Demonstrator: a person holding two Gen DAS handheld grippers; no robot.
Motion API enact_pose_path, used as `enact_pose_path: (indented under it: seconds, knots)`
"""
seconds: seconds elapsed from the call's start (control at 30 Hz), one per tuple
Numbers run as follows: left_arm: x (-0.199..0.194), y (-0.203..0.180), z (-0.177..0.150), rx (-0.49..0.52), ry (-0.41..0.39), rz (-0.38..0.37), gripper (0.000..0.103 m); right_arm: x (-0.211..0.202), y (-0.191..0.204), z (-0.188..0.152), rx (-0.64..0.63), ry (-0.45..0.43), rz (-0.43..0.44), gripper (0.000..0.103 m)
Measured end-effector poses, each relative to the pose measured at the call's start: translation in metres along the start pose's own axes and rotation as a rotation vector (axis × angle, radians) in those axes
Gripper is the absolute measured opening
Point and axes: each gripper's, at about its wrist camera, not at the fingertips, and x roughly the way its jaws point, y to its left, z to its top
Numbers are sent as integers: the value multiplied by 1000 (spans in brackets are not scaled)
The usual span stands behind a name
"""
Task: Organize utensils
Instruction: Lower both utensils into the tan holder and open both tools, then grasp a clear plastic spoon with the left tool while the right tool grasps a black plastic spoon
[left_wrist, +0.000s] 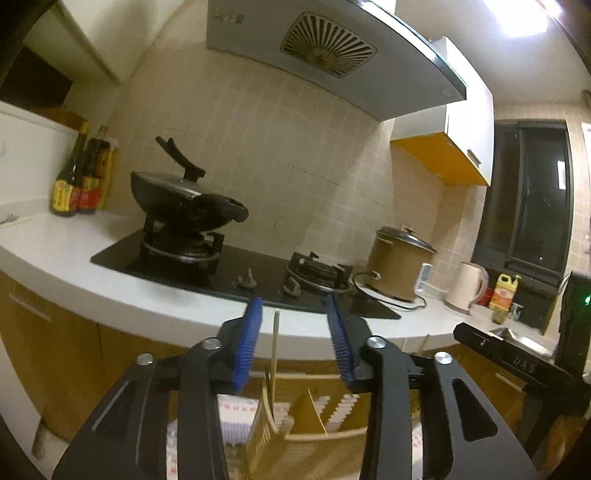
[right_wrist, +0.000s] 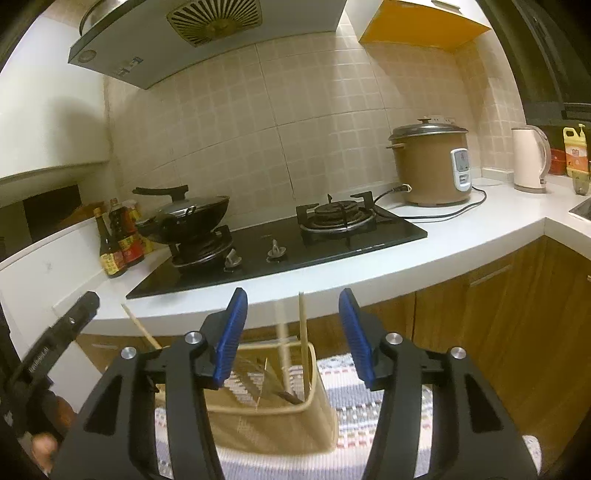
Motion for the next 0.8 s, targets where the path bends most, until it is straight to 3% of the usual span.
enact_pose_path:
  seconds: [0.13,0.4,0.53,0.8]
  knots:
    - [-19,3,5,-8,84,0,37,-22,2,-3,-15,53,-23,48]
    - [-37,11,-8,-49,389,-28,37,-45,12,-17,-42,243,-13,48]
    - [-35,11,-35,-37,550,-34,37,-41,17,-42,-54,409,2,48]
    - [-17,14,-127,6,893,-43,37,-11,19,-126,-87,803,32,48]
